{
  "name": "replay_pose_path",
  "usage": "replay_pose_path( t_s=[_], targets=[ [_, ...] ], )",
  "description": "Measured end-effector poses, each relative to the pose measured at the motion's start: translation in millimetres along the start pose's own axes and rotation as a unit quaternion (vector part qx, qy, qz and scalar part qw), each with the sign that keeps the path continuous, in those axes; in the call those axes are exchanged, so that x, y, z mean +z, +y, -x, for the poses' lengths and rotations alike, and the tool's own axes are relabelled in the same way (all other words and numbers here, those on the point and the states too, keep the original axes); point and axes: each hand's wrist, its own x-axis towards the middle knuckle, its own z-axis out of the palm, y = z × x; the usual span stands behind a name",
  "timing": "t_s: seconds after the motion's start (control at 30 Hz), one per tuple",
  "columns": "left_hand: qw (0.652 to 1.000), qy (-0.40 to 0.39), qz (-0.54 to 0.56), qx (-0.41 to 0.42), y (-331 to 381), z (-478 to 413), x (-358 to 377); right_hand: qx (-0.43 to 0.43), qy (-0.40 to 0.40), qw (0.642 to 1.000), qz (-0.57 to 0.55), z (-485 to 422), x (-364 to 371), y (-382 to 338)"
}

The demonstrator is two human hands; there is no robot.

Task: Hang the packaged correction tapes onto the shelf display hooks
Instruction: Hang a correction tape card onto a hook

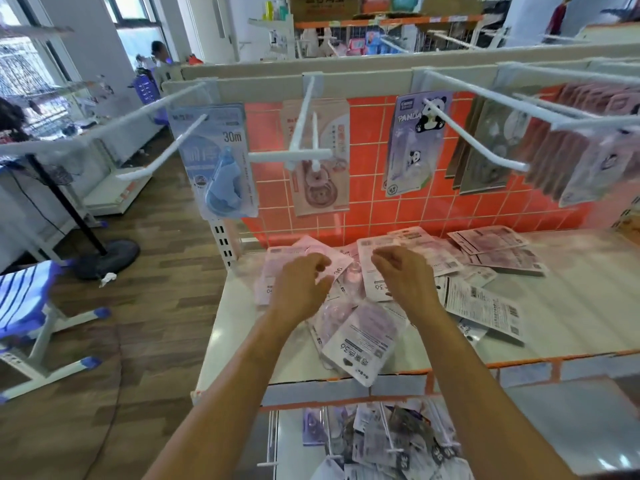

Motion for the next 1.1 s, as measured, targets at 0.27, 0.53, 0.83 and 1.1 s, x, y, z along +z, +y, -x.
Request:
replay_pose_path(
  t_s=[0.27, 0.53, 0.83, 1.1],
  targets=[
    [0.978, -0.114, -0.178, -0.005, 4, 35, 40, -0.003, -0.110, 0.988, 0.107, 49, -7, 50],
    [0.974, -0.102, -0.199, -0.036, 13, 52, 53, -0.086, -0.191, 0.959, 0.190, 69, 1, 76],
    [0.992, -0.051, -0.037, -0.107, 20, 56, 37, -0.067, -0.155, 0.985, 0.032, 68, -15, 81],
    [0.938, -0.007, 0.328, -0.110, 44, 64, 24, -0.009, -0.002, 0.967, -0.253, 64, -42, 52]
  ],
)
